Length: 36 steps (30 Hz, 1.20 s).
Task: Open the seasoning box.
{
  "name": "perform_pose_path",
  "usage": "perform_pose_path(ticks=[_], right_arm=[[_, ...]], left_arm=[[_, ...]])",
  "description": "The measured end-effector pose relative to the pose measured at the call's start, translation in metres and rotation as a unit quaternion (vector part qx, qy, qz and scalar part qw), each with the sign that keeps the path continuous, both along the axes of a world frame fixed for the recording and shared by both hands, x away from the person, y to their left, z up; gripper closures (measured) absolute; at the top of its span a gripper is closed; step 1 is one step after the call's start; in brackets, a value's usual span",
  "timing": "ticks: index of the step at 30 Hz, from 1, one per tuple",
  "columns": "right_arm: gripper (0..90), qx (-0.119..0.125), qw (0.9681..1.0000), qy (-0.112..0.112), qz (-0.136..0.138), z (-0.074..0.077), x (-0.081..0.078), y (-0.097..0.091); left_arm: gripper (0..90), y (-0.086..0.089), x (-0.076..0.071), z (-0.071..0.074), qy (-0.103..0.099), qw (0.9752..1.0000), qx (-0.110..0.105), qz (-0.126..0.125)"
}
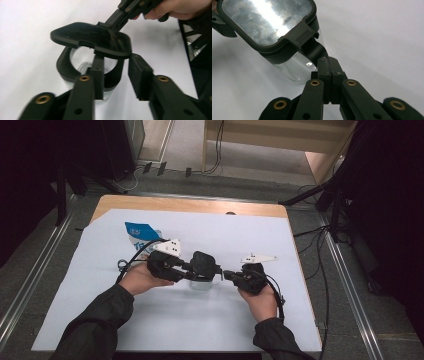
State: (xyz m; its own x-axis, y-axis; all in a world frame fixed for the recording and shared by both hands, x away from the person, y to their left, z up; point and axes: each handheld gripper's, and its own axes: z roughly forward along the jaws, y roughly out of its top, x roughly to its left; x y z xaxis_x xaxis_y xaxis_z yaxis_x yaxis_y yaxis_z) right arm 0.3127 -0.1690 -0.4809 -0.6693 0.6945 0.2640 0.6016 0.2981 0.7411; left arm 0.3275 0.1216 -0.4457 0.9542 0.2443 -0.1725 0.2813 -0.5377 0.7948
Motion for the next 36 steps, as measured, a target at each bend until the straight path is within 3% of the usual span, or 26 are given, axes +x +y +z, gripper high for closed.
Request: perform_pose_path(ticks=[1,2,6,11,25,28,36], right_arm=[[90.0,0.000,1.0000,0.000,0.000,0.000,0.000,0.000],[90.0,0.000,1.0000,-0.002,0.003,0.000,0.000,0.000],[90.0,0.000,1.0000,-0.002,0.004,0.000,0.000,0.001],[90.0,0.000,1.0000,-0.002,0.006,0.001,0.000,0.003],[90.0,0.001,1.0000,0.000,0.002,-0.001,-0.001,0.003],[90.0,-0.006,1.0000,0.003,0.004,-0.003,-0.001,0.003],[90.0,0.008,0.9999,0.007,-0.003,-0.006,0.000,0.003]], left_arm=[[77.7,0.000,0.000,0.000,0.000,1.0000,0.000,0.000],[79.5,0.001,0.001,-0.001,0.014,0.9998,-0.007,-0.014],[89.7,0.001,0.000,0.000,0.014,0.9996,-0.007,-0.024],[90.0,-0.003,-0.002,0.006,0.004,0.9998,-0.003,-0.020],[90.0,-0.022,-0.006,0.019,0.009,0.9998,-0.004,0.017],[90.0,-0.027,-0.006,0.020,0.008,0.9998,-0.006,0.015],[90.0,-0.037,-0.004,0.019,0.005,0.9999,-0.003,0.016]])
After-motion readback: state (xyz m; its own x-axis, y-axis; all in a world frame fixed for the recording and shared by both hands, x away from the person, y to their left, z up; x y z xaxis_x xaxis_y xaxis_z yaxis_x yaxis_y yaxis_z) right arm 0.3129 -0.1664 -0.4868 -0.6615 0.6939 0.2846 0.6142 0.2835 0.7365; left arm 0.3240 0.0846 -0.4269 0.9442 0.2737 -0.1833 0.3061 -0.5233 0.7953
